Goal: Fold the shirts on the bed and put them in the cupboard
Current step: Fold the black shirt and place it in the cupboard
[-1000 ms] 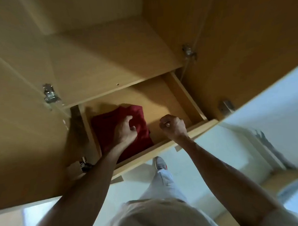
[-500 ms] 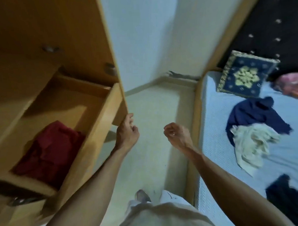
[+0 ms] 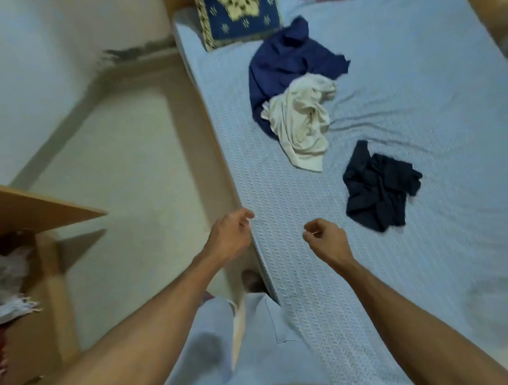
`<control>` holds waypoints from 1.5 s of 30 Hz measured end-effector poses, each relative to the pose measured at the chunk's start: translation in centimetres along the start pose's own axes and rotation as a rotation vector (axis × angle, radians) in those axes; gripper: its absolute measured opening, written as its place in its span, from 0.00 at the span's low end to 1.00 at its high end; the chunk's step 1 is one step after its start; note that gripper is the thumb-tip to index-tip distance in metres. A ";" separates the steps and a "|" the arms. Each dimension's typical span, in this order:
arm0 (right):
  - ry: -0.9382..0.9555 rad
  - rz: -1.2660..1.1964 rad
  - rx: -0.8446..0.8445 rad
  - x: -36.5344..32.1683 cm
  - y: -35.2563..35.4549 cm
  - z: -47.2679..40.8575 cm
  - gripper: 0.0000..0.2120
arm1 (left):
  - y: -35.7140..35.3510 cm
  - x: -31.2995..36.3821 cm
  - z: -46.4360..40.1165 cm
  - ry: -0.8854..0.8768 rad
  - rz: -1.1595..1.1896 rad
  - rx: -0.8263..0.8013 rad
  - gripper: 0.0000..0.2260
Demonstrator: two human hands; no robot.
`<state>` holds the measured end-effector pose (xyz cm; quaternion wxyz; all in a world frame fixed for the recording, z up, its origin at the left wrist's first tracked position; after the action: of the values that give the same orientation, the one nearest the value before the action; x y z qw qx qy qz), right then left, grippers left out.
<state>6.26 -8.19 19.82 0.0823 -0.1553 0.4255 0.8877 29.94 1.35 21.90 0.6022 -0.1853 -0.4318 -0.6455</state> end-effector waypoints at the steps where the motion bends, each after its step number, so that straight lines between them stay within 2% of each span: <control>1: -0.021 0.001 -0.012 2.0 -0.5 -0.8 0.11 | -2.1 -0.8 -1.0 0.022 -0.003 -0.056 0.16; 5: -0.066 0.108 -0.065 10.6 -4.7 -5.0 0.22 | -11.4 -6.0 -5.6 0.076 -0.033 -0.256 0.17; 7: -0.088 0.159 -0.117 14.0 -7.4 -7.1 0.28 | -14.9 -8.9 -7.9 0.083 -0.073 -0.304 0.18; 10: -0.070 0.248 -0.151 18.2 -11.1 -10.8 0.33 | -19.5 -12.7 -11.9 0.038 -0.165 -0.351 0.22; 12: -0.035 0.349 -0.149 20.5 -13.5 -13.1 0.38 | -22.4 -14.6 -14.0 -0.024 -0.234 -0.391 0.20; 14: -0.017 0.434 -0.165 21.8 -15.5 -14.9 0.45 | -24.7 -16.4 -15.7 -0.045 -0.315 -0.368 0.18; 16: -0.001 0.486 -0.138 23.4 -17.6 -15.8 0.48 | -27.0 -18.0 -16.7 -0.070 -0.496 -0.339 0.23; 18: 0.029 0.544 -0.102 24.6 -18.1 -16.3 0.48 | -28.9 -18.8 -17.3 -0.071 -0.668 -0.325 0.28; 20: 0.051 0.619 -0.129 24.9 -18.2 -16.7 0.46 | -29.6 -18.5 -17.4 -0.066 -0.784 -0.304 0.28; 23: 0.074 0.782 -0.172 24.6 -17.8 -17.9 0.46 | -30.0 -17.0 -18.0 -0.129 -0.863 -0.250 0.20; 26: 0.132 0.906 -0.136 24.2 -17.5 -18.1 0.47 | -30.2 -15.5 -17.8 -0.196 -0.888 -0.176 0.14; 29: 0.158 0.935 -0.126 23.8 -16.8 -18.7 0.50 | -30.5 -14.2 -17.2 -0.167 -0.849 -0.103 0.13; 31: 0.237 0.916 -0.071 23.8 -16.0 -18.3 0.49 | -31.5 -14.0 -16.2 -0.148 -0.845 0.006 0.13; 34: 0.413 0.813 -0.004 23.7 -15.3 -17.7 0.31 | -32.2 -15.0 -15.0 -0.084 -0.765 0.116 0.14; 36: 0.481 0.629 -0.014 25.7 -13.1 -17.6 0.23 | -34.1 -15.3 -13.5 -0.012 -0.709 0.151 0.15; 38: 0.477 0.409 0.008 28.0 -10.3 -19.0 0.26 | -35.2 -15.4 -12.5 0.062 -0.664 0.151 0.13; 40: 0.461 0.348 0.132 30.3 -7.0 -21.0 0.28 | -35.8 -15.8 -12.8 0.106 -0.582 0.169 0.18; 42: 0.419 0.424 0.251 33.1 -3.9 -22.8 0.28 | -36.8 -15.2 -12.8 0.099 -0.489 0.178 0.25; 45: 0.300 0.583 0.271 36.4 -1.5 -25.2 0.34 | -38.2 -12.3 -12.0 0.069 -0.423 0.129 0.24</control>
<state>-22.35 -26.41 -8.70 -0.2182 -0.1438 0.5733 0.7766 0.05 -4.16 -6.86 0.4783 -0.0293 -0.4807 -0.7343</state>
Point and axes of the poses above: each hand's wrist, its own z-axis away from the middle knuckle, its own y-axis out of the back of the hand, x = y × z, the point moved 5 cm from there along -z, towards the middle knuckle, and after that the axes turned 12 degrees about z, right-handed, at the moved point
